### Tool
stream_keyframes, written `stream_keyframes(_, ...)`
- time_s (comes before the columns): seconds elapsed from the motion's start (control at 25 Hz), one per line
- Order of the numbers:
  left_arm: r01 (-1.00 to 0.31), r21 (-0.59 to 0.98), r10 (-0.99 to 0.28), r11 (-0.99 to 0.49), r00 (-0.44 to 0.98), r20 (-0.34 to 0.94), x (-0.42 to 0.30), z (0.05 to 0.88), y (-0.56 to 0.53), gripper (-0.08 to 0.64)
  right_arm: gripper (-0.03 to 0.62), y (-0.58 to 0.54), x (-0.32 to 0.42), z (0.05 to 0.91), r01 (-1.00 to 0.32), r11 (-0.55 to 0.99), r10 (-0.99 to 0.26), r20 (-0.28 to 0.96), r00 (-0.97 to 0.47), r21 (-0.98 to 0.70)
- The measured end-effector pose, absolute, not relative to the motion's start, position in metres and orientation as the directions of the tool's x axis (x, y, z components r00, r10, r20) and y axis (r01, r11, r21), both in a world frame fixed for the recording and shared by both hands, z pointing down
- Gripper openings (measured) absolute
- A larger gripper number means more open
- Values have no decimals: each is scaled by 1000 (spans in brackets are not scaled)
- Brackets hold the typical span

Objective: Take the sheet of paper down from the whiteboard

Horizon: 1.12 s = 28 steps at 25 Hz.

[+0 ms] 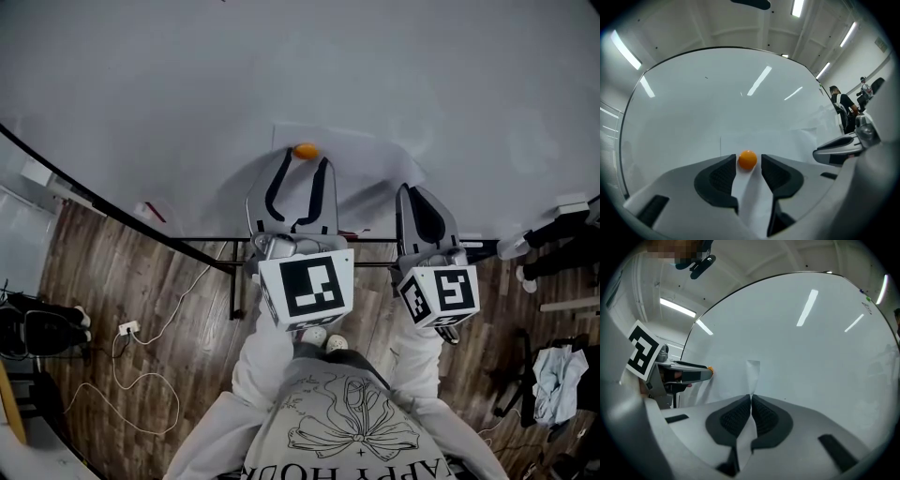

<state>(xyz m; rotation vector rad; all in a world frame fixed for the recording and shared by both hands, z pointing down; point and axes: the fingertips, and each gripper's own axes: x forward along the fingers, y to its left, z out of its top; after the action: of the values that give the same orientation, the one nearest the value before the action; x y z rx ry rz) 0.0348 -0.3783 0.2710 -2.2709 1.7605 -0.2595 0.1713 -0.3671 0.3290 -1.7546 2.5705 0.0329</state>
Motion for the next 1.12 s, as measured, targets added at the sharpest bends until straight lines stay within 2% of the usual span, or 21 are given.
stream_keyframes(0.24,-936,-303,-981,-180,192,-10,34,271,-384,148,9,-368,171,329,-933,360,-933,-34,-359,2)
stream_keyframes(0.36,-941,-296,-984,-166,178,-15,33,272,-386,121,9,-369,170,330,-933,361,-932,-37,-361,2)
stream_keyframes(1.12,-956,-226,-981,-188,195,-8,18,268,-378,115,3,-360,171,320,-949,316,-948,-52,-314,-21)
